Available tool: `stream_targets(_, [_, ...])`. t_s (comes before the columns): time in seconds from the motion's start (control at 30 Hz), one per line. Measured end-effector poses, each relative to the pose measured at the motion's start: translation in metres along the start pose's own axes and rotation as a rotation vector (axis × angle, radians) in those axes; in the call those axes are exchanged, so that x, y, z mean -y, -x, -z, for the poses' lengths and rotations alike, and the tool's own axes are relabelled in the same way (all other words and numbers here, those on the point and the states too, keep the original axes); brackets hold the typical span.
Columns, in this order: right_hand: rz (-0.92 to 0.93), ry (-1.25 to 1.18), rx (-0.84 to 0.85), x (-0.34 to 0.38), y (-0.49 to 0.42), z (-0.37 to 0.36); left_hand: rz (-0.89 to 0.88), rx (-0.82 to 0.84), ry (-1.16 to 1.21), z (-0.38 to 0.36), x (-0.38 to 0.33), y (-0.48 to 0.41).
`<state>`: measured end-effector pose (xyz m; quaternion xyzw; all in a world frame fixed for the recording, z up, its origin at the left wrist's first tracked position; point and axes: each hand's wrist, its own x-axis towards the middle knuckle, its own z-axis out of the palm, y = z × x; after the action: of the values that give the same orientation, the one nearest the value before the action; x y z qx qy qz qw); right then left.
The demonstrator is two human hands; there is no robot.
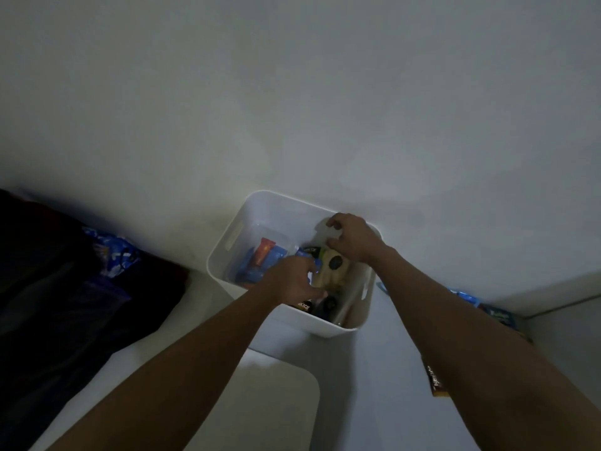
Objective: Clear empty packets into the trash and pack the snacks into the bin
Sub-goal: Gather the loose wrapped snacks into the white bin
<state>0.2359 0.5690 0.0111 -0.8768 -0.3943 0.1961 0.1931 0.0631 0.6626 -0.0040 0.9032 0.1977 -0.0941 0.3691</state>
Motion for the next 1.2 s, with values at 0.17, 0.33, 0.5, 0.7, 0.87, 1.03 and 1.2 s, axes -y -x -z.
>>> stream_targets(0.17, [-0.023,-0.13,-0.249,-0.032,0.042,0.041,-0.139,-0.173,0.023,-0.001,-0.052,-0.011])
stream_targets(0.33, [-0.158,-0.213,-0.429,-0.106,0.11,0.068,-0.233,-0.281,-0.059,-0.039,-0.139,-0.023])
stream_targets(0.5, [-0.367,-0.23,-0.415,-0.204,0.184,0.051,-0.251,-0.076,-0.1,-0.113,-0.177,-0.034])
stream_targets(0.7, [-0.578,-0.285,-0.397,-0.316,0.242,-0.004,-0.336,-0.008,-0.319,-0.193,-0.157,-0.049])
stream_targets(0.87, [-0.512,0.033,-0.278,-0.334,0.247,-0.003,-0.199,0.172,-0.544,-0.233,-0.142,-0.077])
stream_targets(1.03, [-0.398,0.272,-0.162,-0.355,0.216,-0.006,-0.208,0.153,-0.545,-0.24,-0.134,-0.107])
stream_targets(1.2, [-0.34,-0.064,-0.16,-0.353,0.207,-0.022,-0.262,0.164,-0.56,-0.252,-0.12,-0.132])
